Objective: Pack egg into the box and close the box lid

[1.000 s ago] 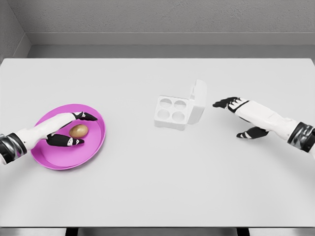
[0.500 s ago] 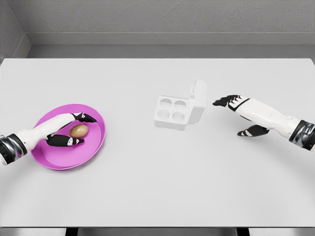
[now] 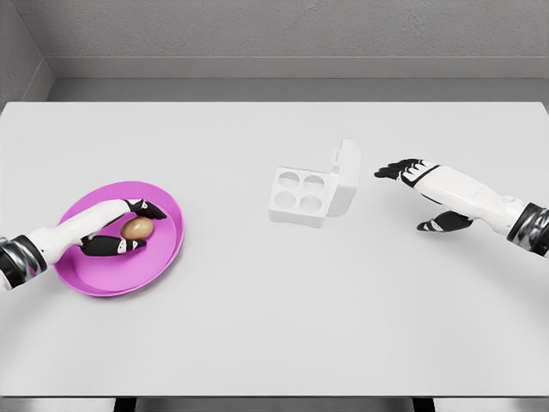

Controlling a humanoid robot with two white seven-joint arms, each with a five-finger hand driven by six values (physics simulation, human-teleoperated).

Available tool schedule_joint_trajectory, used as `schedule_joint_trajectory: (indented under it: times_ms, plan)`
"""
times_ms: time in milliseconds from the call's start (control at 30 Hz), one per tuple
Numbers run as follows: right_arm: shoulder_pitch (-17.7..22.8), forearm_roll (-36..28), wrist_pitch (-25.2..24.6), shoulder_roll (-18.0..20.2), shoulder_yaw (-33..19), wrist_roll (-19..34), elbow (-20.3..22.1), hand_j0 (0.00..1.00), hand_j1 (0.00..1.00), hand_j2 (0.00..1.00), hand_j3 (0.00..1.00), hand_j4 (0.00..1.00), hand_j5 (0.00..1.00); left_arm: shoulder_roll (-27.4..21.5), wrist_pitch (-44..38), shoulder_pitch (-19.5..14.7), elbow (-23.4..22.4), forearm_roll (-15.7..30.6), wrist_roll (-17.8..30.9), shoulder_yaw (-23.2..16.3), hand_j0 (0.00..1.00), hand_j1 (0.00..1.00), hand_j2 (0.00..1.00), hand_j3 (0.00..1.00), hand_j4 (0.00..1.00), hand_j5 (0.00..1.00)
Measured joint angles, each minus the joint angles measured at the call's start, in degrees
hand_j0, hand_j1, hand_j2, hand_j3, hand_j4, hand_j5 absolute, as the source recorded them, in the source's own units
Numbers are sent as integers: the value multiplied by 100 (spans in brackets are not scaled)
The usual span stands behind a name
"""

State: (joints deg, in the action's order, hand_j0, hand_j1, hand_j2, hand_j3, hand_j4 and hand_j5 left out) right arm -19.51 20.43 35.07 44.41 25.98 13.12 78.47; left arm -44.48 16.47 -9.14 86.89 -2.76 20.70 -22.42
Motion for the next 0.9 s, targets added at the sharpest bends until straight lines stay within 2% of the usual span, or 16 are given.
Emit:
schedule_joint_trajectory:
  times_ms: [367, 533, 667, 900]
  plan:
    - [-53, -4, 0, 3, -6, 0, -90, 100, 100, 100, 100, 100, 100, -3, 1, -9, 11, -5, 0, 0, 50, 50, 50, 50, 50, 50]
    - [-53, -4, 0, 14, -3, 0, -101, 100, 100, 100, 100, 100, 100, -8, 1, -18, 28, -2, 2, 13, 50, 50, 50, 50, 50, 50]
    - [-53, -6, 0, 36, -2, 0, -267, 100, 100, 100, 100, 100, 100, -10, 1, -18, 56, -2, 4, 43, 49, 49, 49, 49, 49, 49]
    - [-185, -3, 0, 47, -21, 0, -279, 100, 100, 100, 100, 100, 100, -17, 9, -35, 70, 5, 6, 58, 43, 43, 43, 43, 43, 43]
